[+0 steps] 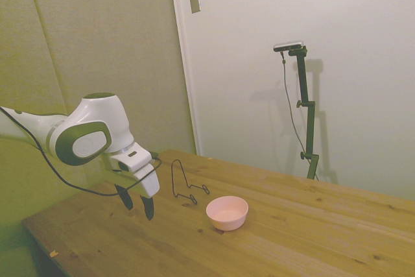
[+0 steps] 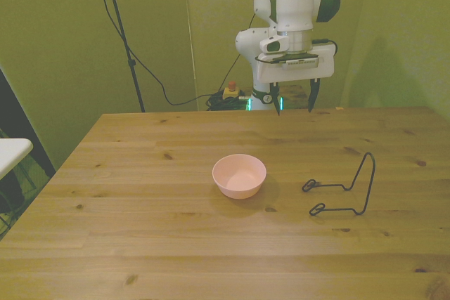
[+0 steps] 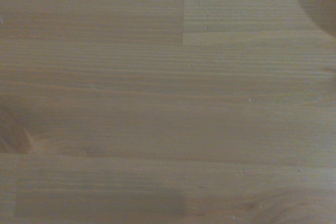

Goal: Load the bowl

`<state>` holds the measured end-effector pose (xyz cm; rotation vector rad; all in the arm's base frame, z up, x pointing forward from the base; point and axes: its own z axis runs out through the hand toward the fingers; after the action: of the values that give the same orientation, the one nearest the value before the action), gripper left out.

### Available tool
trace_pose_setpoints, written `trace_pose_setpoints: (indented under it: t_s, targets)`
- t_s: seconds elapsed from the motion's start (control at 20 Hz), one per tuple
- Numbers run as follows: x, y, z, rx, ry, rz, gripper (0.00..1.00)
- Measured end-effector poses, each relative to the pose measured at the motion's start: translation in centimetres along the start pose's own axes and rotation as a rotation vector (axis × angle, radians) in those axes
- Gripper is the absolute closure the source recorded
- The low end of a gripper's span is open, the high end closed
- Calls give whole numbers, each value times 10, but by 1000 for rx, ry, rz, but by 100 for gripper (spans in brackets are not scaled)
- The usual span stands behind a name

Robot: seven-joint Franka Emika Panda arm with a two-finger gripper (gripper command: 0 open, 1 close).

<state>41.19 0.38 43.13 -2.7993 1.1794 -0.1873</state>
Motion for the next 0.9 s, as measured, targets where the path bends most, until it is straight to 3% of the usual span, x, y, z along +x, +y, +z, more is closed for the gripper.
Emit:
trace_pose_setpoints:
  t_s: [0.25,0.6,0.9]
  targets:
    - [16,-6,-2,-7,27,9,0]
    - [111,-8,-24,-5,113,110,0]
    - [173,-8,-10,-16,118,170,0]
